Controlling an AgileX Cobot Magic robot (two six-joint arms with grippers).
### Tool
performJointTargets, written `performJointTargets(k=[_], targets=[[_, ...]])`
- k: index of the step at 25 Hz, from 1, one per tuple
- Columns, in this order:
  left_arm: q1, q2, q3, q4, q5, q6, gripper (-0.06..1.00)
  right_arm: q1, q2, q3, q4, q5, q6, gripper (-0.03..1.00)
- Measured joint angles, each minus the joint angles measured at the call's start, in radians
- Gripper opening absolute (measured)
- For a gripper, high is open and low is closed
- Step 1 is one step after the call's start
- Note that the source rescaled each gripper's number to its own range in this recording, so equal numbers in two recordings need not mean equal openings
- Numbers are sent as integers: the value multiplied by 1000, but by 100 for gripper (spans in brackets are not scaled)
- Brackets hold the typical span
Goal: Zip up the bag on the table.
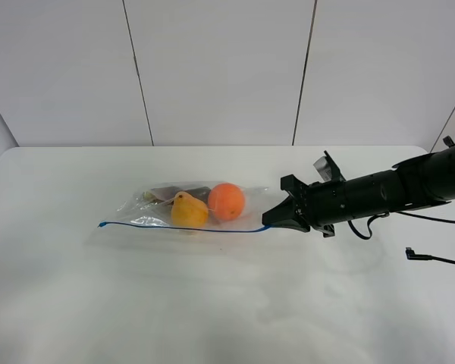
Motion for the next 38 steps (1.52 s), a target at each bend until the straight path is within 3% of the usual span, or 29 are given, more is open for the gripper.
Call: performJointTargets(k=[15, 18, 19, 23, 29, 32, 34, 38], targets=[[0, 0, 0, 0, 0, 0, 99, 0, 0, 0, -1, -5, -11, 3], [0, 0, 0, 0, 0, 0, 99, 0, 0, 0, -1, 0, -11, 18], [0, 0, 0, 0, 0, 0, 99, 0, 0, 0, -1, 4, -14, 34], [0, 0, 1, 0, -18, 3, 99, 0, 0, 0, -1, 37, -14, 65], [0, 0, 32, 1, -71, 8, 99, 0, -33, -55, -40, 89, -13, 76], [0, 0, 34, 1, -75, 8, 99, 0, -71, -88, -106, 83, 26, 92], [0, 0, 34, 1, -75, 8, 99, 0, -101, -111, -178, 57, 73, 97], [0, 0, 34, 2, -75, 8, 99, 0, -156, -144, -445, -56, 224, 100]])
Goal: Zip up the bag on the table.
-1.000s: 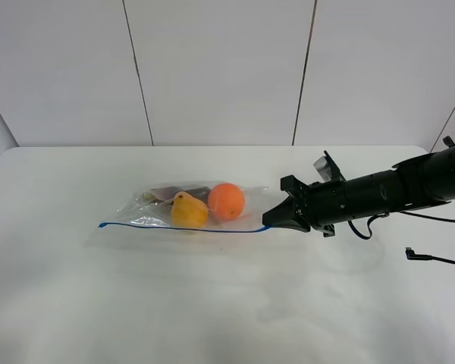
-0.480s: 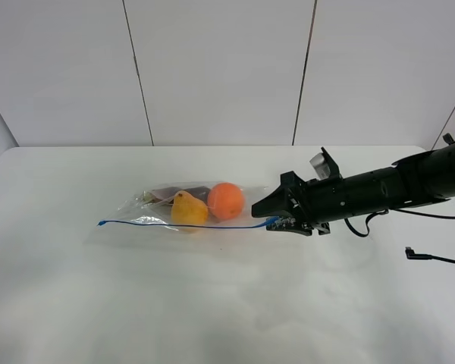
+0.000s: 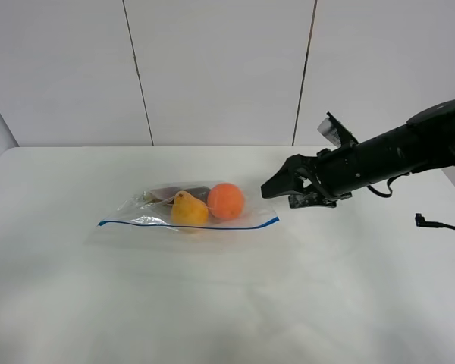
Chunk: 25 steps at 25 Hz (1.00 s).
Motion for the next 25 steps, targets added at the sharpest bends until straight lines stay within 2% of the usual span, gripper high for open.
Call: performJointTargets(k=[3, 8, 9, 10, 12, 14, 16, 18, 25], targets=[[0, 0, 0, 0, 0, 1, 99, 0, -38, -3, -286, -101, 181, 100], [0, 0, 0, 0, 0, 1, 99, 0, -80, -3, -734, -185, 514, 100], [0, 0, 0, 0, 0, 1, 99, 0, -80, -3, -734, -185, 514, 100], [0, 0, 0, 0, 0, 1, 99, -6, -85, -3, -912, -194, 680, 100], [0, 0, 0, 0, 0, 1, 99, -25, -86, -3, -1087, -193, 898, 98], [0, 0, 0, 0, 0, 2, 99, -49, -87, -3, -1245, -179, 1045, 97], [0, 0, 0, 0, 0, 2, 99, -59, -91, -3, -1306, -165, 1084, 97], [0, 0, 0, 0, 0, 2, 99, -59, -99, -3, -1303, -165, 1074, 97], [0, 0, 0, 0, 0, 2, 99, -59, -196, -3, -1109, -142, 904, 97]])
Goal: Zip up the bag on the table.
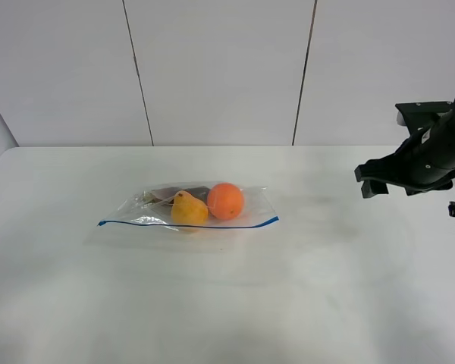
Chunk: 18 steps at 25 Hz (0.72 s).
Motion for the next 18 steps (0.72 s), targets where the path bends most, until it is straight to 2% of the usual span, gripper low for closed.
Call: performJointTargets(k=[4, 14, 18], targets=[[0, 0, 0, 0, -1, 0, 99, 0, -122, 0, 56, 4, -44, 97], [0, 0, 0, 0, -2, 0, 99, 0, -476, 2, 71, 81, -46, 94], [0, 0, 0, 0, -3, 0, 99, 0, -621, 56, 79, 91, -46, 94]])
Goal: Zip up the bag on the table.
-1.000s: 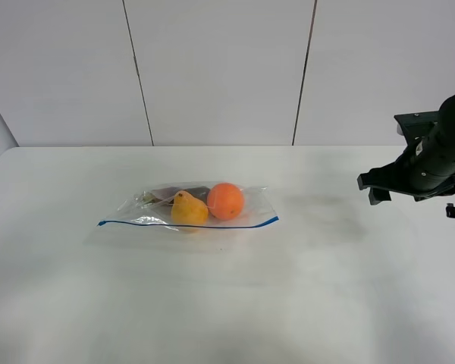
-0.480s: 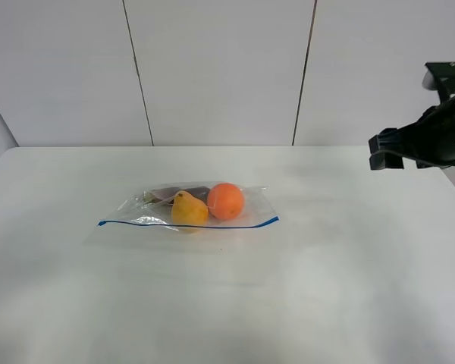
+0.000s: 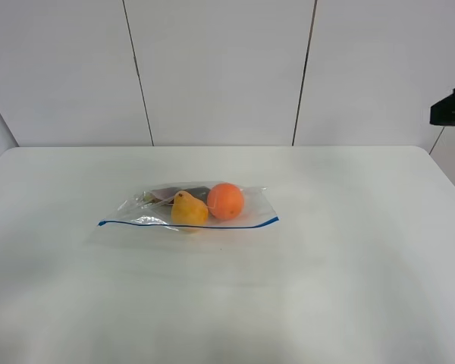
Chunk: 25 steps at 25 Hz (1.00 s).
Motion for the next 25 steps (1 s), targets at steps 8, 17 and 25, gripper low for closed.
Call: performJointTargets(k=[8, 17, 25], targets=[[0, 0, 0, 0, 0, 0, 99, 0, -269, 222, 10, 20, 35, 94], [0, 0, 0, 0, -1, 0, 99, 0, -548, 316, 37, 189, 46, 94], [0, 0, 0, 0, -1, 0, 99, 0, -745, 323, 40, 284, 71, 94]])
